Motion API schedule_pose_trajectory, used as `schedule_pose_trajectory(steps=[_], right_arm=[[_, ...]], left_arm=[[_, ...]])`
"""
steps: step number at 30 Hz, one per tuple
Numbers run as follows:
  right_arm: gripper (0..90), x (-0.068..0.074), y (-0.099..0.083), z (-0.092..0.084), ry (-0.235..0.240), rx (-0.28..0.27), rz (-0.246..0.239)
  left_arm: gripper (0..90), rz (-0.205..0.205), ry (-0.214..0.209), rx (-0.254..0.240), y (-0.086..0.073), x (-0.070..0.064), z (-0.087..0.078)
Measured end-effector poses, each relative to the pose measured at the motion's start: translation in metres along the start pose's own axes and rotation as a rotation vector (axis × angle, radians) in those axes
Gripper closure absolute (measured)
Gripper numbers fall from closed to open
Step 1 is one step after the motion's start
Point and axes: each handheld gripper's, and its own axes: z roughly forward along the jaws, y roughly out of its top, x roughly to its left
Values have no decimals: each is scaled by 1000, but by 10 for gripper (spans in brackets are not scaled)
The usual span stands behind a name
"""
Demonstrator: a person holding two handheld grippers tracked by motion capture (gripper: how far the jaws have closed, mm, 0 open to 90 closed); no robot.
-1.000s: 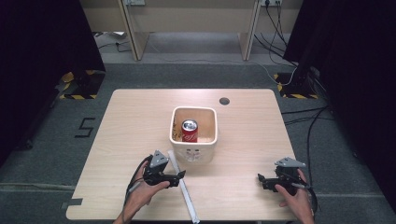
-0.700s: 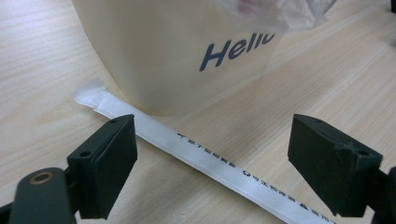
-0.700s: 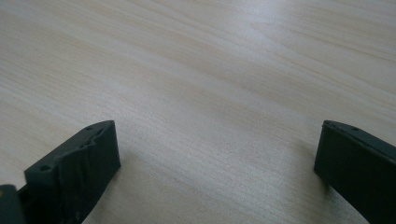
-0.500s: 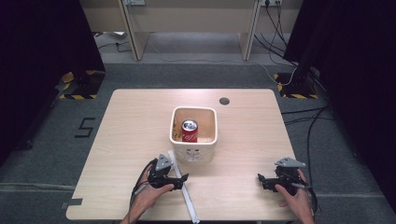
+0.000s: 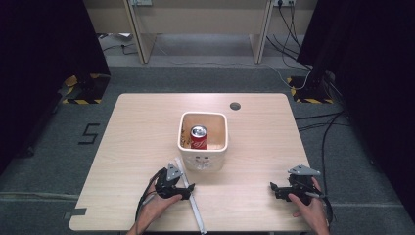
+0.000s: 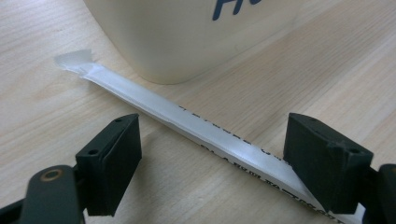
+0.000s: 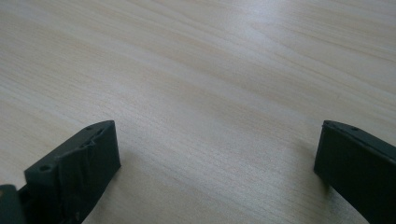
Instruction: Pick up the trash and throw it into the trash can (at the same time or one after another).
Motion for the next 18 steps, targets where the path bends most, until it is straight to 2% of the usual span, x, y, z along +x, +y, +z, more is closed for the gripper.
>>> schedule_pose_trajectory(steps=[3,6,13,18], right_arm=[[2,0,0,0,0,0,0],[1,0,0,0,0,0,0],[2,0,0,0,0,0,0],[2,0,0,0,0,0,0]], left_arm=[[190,6,8,13,0,4,-1],[196,14,33,24,-1,12,-4],[216,-4,68,34,-6,32,-14],[274,-1,70,29,-7,36,-19]])
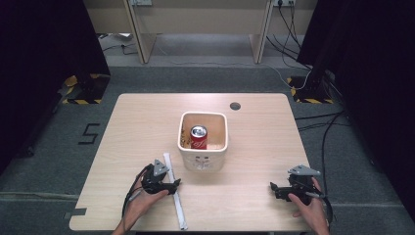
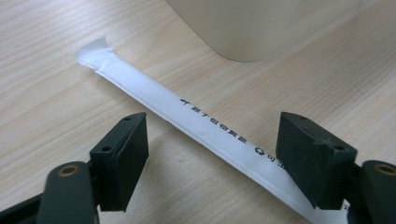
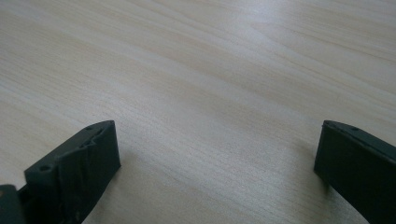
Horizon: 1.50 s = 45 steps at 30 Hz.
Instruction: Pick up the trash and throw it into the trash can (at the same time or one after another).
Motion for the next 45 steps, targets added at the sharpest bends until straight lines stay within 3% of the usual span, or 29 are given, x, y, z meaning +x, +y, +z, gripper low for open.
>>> schedule_pose_trajectory(steps=[6,10,13,24,27,30,32,35,40,45], right_arm=[[2,0,0,0,0,0,0],[2,0,0,0,0,-1,0],[2,0,0,0,0,0,0],[2,0,0,0,0,0,0],[2,0,0,0,0,0,0],[2,0,0,0,0,0,0],[2,0,0,0,0,0,-1],[2,0,0,0,0,0,0],[2,0,0,0,1,0,-1],[2,0,0,0,1,0,-2]], left_arm=[[370,39,-1,8,2,-1,1],[460,62,2,19,3,7,-1],[548,61,5,30,2,14,-4],[707,71,15,55,2,35,-15],[711,51,8,68,2,38,-15],[593,14,5,87,1,39,-12],[570,0,-1,80,0,38,-9],[626,0,-10,69,0,37,-8],[788,41,-16,72,2,34,-7],[798,34,-24,64,1,37,-9]])
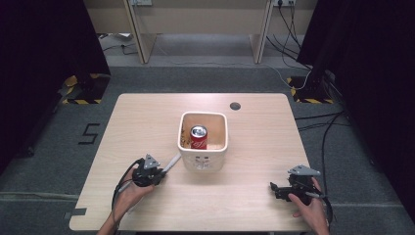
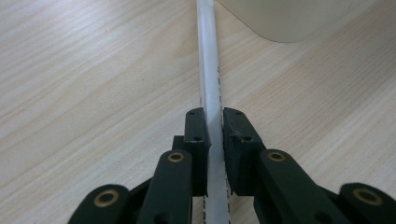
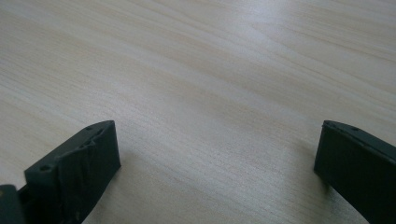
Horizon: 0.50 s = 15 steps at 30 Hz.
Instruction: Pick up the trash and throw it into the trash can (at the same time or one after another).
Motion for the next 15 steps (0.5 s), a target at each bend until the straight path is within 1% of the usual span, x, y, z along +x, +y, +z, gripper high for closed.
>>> schedule_pose_trajectory(steps=[4,6,9,10,15], right_arm=[[2,0,0,0,0,0,0],[2,0,0,0,0,0,0],[2,0,0,0,0,0,0],[2,0,0,0,0,0,0],[2,0,0,0,0,0,0]], left_arm=[[798,3,-4,-10,0,3,-6],[797,-8,-2,-29,2,7,-11],[798,-12,4,-52,6,14,-23],[798,-21,-2,-66,9,16,-27],[797,-11,11,-114,22,25,-52]])
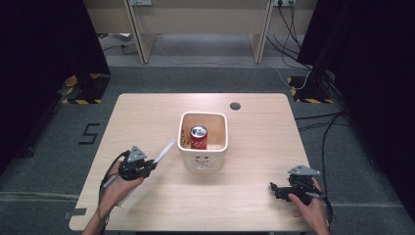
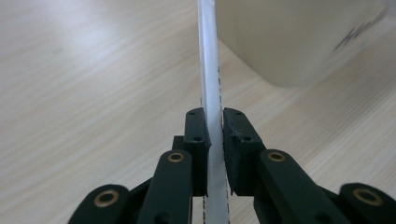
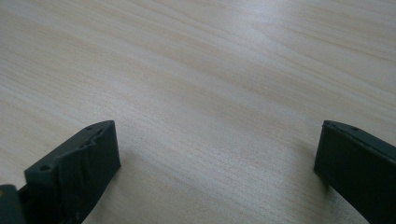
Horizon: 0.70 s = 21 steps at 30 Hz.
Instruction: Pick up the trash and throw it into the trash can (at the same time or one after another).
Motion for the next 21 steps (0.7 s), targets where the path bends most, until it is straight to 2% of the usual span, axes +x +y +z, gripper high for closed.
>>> schedule_pose_trajectory(steps=[10,15,21], right_arm=[[1,0,0,0,0,0,0],[2,0,0,0,0,0,1],[2,0,0,0,0,1,-1]], left_arm=[[796,-10,-11,-81,22,10,-35],[795,11,-6,-85,35,10,-46],[795,28,-58,-98,52,1,-47]])
